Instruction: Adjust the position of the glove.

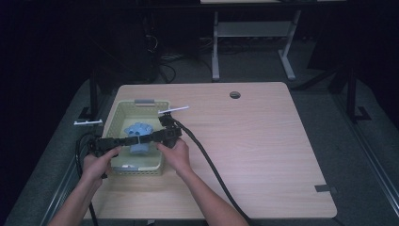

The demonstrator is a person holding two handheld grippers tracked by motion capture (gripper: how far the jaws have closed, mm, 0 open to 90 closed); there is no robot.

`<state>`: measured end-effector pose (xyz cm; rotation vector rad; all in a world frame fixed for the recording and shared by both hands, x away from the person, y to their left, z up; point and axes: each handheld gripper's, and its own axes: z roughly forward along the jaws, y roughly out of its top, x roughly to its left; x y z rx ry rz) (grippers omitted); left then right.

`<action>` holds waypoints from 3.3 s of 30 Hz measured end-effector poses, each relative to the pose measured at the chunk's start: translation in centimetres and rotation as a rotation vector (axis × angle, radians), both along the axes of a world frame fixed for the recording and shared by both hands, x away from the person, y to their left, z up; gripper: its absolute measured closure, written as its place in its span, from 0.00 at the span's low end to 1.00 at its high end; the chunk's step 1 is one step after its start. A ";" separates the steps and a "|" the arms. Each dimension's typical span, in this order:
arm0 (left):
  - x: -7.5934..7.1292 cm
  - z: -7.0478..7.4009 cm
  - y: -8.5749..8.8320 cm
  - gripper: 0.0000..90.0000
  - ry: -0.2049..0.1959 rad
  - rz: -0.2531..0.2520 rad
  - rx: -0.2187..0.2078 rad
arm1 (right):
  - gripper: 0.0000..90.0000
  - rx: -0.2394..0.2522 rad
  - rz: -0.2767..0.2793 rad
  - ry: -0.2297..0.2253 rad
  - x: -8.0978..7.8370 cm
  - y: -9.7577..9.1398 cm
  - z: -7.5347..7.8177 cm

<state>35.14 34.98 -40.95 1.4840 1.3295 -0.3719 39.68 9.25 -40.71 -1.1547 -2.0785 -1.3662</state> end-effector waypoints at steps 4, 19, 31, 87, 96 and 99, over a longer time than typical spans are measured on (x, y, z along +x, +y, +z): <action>0.0 -0.1 0.1 0.88 0.012 0.002 0.020 | 0.74 -0.014 0.000 0.009 0.1 0.1 -0.3; 0.7 -0.5 -0.6 0.87 0.086 -0.050 0.274 | 0.65 -0.058 -0.045 -0.029 0.1 -1.8 0.6; 2.1 -0.8 -2.0 0.76 0.202 -0.105 0.483 | 0.65 -0.032 -0.045 -0.068 -0.6 -4.3 1.6; 1.4 3.7 -6.1 0.53 -0.040 -0.063 0.311 | 0.51 0.010 -0.169 -0.050 -1.5 -15.5 1.0; 1.7 3.6 -7.2 0.50 -0.049 -0.068 0.286 | 0.47 0.017 -0.194 -0.042 -1.6 -17.7 0.9; 1.7 3.7 -7.5 0.49 -0.056 -0.068 0.279 | 0.46 0.017 -0.203 -0.052 -1.6 -18.3 0.8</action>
